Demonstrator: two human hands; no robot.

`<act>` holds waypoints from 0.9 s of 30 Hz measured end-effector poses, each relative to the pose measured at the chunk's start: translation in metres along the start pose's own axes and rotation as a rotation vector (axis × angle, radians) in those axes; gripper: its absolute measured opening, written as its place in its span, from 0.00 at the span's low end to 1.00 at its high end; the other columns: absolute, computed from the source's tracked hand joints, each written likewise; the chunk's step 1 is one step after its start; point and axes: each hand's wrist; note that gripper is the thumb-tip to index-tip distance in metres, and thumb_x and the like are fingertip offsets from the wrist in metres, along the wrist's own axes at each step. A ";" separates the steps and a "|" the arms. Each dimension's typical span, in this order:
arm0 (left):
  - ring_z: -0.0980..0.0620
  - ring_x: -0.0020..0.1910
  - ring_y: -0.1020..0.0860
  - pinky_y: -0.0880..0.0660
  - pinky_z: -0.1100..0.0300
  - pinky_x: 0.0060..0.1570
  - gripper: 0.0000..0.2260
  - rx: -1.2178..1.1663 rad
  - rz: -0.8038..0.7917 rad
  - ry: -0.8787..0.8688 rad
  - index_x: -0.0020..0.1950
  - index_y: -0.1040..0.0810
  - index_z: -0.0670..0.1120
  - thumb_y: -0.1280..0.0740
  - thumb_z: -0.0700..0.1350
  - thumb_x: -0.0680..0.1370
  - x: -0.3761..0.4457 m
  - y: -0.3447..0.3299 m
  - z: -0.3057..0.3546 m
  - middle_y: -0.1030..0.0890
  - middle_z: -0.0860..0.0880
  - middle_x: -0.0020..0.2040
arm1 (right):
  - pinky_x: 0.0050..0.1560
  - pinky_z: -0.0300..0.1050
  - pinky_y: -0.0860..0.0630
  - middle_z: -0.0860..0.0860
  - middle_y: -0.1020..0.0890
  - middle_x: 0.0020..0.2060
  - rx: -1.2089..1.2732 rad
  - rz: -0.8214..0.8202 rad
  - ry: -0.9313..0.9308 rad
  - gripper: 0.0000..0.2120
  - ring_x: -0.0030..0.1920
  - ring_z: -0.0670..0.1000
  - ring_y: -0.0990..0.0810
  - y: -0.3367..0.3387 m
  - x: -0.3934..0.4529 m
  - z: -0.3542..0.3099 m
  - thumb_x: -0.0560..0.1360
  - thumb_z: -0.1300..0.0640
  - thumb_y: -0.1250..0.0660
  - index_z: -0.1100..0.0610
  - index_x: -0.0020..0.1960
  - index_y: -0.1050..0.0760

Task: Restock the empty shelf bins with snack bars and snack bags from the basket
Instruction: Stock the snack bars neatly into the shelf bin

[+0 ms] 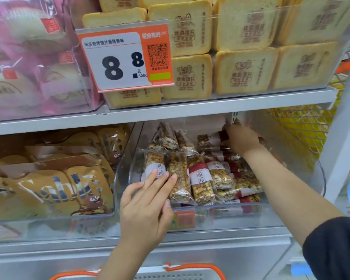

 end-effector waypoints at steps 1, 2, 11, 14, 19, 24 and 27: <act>0.55 0.65 0.27 0.37 0.58 0.64 0.19 0.003 -0.004 -0.002 0.60 0.19 0.48 0.48 0.47 0.79 0.000 0.000 0.000 0.20 0.52 0.60 | 0.48 0.53 0.23 0.60 0.27 0.61 0.047 -0.024 0.002 0.16 0.55 0.61 0.22 -0.003 0.000 -0.002 0.76 0.62 0.35 0.56 0.63 0.29; 0.55 0.65 0.27 0.37 0.58 0.64 0.19 0.004 -0.007 -0.001 0.60 0.20 0.48 0.48 0.47 0.79 0.000 0.000 0.000 0.20 0.52 0.60 | 0.51 0.53 0.23 0.60 0.27 0.63 0.107 -0.046 -0.009 0.18 0.57 0.61 0.23 -0.004 -0.001 -0.001 0.76 0.60 0.34 0.56 0.65 0.31; 0.53 0.64 0.26 0.36 0.57 0.63 0.19 0.022 0.017 -0.002 0.60 0.19 0.48 0.47 0.46 0.79 -0.001 -0.001 0.001 0.20 0.51 0.59 | 0.42 0.47 0.18 0.49 0.28 0.64 0.407 -0.312 0.033 0.30 0.47 0.52 0.20 0.068 -0.037 -0.006 0.74 0.74 0.42 0.41 0.61 0.28; 0.53 0.64 0.26 0.36 0.57 0.63 0.18 0.031 0.027 0.001 0.60 0.19 0.48 0.46 0.46 0.78 -0.001 -0.001 0.001 0.20 0.51 0.59 | 0.45 0.48 0.20 0.43 0.38 0.73 0.244 -0.571 0.307 0.41 0.54 0.52 0.22 0.059 -0.062 -0.018 0.71 0.75 0.44 0.31 0.66 0.35; 0.52 0.63 0.25 0.37 0.58 0.64 0.18 0.041 0.028 0.000 0.60 0.19 0.47 0.46 0.45 0.78 -0.001 0.000 0.002 0.20 0.51 0.59 | 0.27 0.41 0.31 0.53 0.33 0.69 0.217 -0.519 0.283 0.37 0.39 0.53 0.22 0.030 -0.067 -0.022 0.70 0.76 0.47 0.38 0.65 0.36; 0.52 0.63 0.25 0.40 0.61 0.66 0.19 0.044 0.005 0.007 0.60 0.19 0.47 0.47 0.46 0.79 -0.001 0.001 0.002 0.20 0.51 0.59 | 0.24 0.41 0.36 0.54 0.26 0.53 0.226 -0.516 0.240 0.31 0.33 0.51 0.30 0.031 -0.067 -0.022 0.71 0.75 0.44 0.43 0.62 0.37; 0.52 0.63 0.25 0.40 0.61 0.66 0.19 0.045 -0.005 0.012 0.60 0.19 0.47 0.47 0.46 0.79 -0.001 0.001 0.002 0.20 0.51 0.60 | 0.34 0.43 0.27 0.50 0.32 0.68 0.186 -0.549 0.297 0.40 0.47 0.53 0.22 0.031 -0.069 -0.023 0.70 0.77 0.47 0.38 0.69 0.39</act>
Point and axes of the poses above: each hand's wrist, its own x-axis towards the middle knuckle, its own y-axis out of the back of the hand, z = x × y
